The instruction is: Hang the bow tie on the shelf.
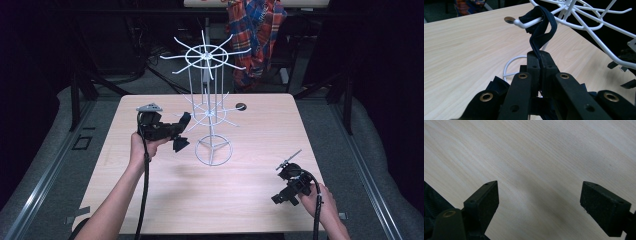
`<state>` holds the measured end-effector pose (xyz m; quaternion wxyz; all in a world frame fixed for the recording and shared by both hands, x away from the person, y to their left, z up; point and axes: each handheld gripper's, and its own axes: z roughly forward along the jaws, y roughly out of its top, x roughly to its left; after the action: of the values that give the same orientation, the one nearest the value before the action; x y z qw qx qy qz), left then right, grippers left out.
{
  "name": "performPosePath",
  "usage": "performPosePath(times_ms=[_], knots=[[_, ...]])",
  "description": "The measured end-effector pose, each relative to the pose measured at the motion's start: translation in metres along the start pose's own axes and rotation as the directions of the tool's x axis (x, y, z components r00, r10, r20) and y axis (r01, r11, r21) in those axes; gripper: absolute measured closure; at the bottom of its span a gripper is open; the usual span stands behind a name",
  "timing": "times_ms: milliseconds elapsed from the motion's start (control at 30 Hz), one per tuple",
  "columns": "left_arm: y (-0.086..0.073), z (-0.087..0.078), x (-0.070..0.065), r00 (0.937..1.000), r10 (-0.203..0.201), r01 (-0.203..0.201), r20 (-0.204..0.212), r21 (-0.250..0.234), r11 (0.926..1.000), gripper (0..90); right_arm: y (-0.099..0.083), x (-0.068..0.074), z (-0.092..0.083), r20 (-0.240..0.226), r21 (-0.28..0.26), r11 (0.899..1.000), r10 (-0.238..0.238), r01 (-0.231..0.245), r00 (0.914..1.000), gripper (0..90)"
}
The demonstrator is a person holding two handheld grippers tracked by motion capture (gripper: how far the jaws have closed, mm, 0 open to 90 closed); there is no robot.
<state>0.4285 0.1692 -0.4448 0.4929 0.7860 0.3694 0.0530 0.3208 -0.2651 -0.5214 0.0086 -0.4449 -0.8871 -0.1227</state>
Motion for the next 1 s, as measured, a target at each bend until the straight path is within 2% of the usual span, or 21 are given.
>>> performPosePath(times_ms=[400,467,1000], knots=[[0.001,0.01,-0.004,0.9999,0.01,-0.01,0.014,0.02,0.9997,87.4,0.0,0.0,0.0,-0.001,0.004,1.0,0.001,-0.001,1.0,15.2],[0.0,0.011,-0.004,0.9998,0.002,-0.002,0.019,0.025,0.9997,87.4,0.0,0.0,0.001,-0.007,0.002,1.0,0.002,-0.002,1.0,15.2],[-0.004,0.017,-0.002,1.0,-0.001,0.001,0.003,0.038,0.9993,84.7,0.0,0.0,0.001,-0.008,-0.003,1.0,0.003,-0.003,1.0,15.2]])
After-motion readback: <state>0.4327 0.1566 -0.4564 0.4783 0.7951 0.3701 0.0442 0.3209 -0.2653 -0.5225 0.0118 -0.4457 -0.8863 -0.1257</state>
